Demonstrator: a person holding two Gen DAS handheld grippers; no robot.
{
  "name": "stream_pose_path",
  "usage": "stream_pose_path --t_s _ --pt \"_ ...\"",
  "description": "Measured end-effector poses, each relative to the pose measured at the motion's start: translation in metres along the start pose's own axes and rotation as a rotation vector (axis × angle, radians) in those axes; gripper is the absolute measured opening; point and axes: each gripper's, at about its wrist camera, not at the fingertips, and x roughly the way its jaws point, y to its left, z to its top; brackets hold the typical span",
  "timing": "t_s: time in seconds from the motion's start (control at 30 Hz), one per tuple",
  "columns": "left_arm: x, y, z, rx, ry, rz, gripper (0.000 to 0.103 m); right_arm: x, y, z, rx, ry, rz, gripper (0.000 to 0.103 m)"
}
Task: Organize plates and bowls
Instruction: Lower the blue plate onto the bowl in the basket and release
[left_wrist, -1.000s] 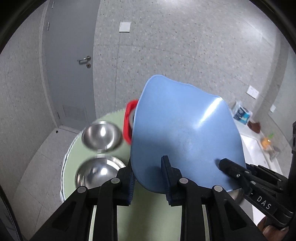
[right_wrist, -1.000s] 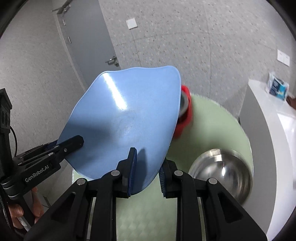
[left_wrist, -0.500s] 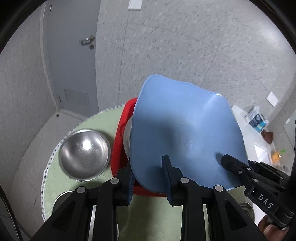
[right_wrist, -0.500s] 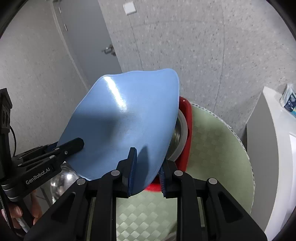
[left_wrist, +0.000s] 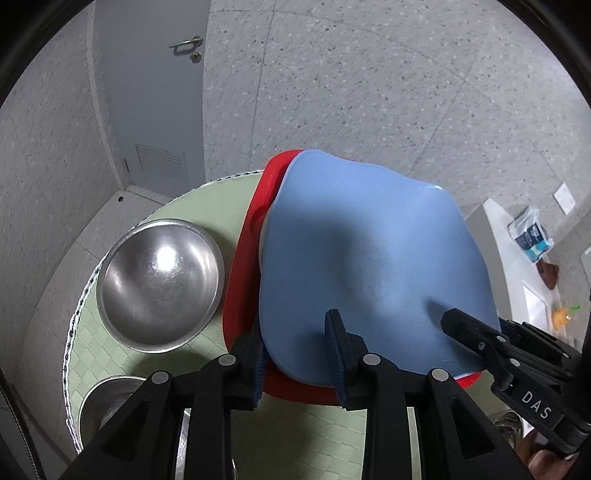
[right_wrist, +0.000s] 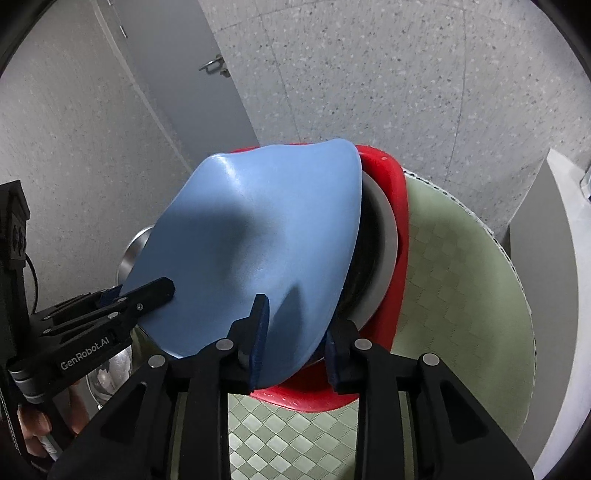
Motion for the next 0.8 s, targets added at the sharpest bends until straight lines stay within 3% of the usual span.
stream_pose_path --t_s 0.13,0.27,0.33,0.5,0.7,0.8 --pt "-0.002 -0.003 -0.006 0.016 -0.010 -0.004 0.045 -0.002 0.004 0.000 -0.002 0.000 0.012 0.049" --pt "0.000 -0.007 -0.007 0.033 -0.008 -0.019 0.053 -0.005 0.008 0.002 -0.004 0.002 -0.007 0.056" --pt "-0.005 -0.003 -0.011 0.038 -0.012 -0.040 0.064 -0.006 0.011 0.001 0.005 0.006 -0.004 0.061" --pt "-0.016 0.014 -0.014 0.038 -0.009 -0.082 0.077 -0.016 0.009 -0.004 0.088 -0.007 -0.019 0.067" --pt "-0.053 0.058 -0.022 0.076 -0.060 -0.128 0.084 -0.041 0.021 -0.019 0.173 -0.077 -0.101 0.069" --pt "-0.075 0.091 -0.031 0.094 -0.104 -0.113 0.086 -0.054 0.033 -0.032 0.210 -0.119 -0.146 0.070"
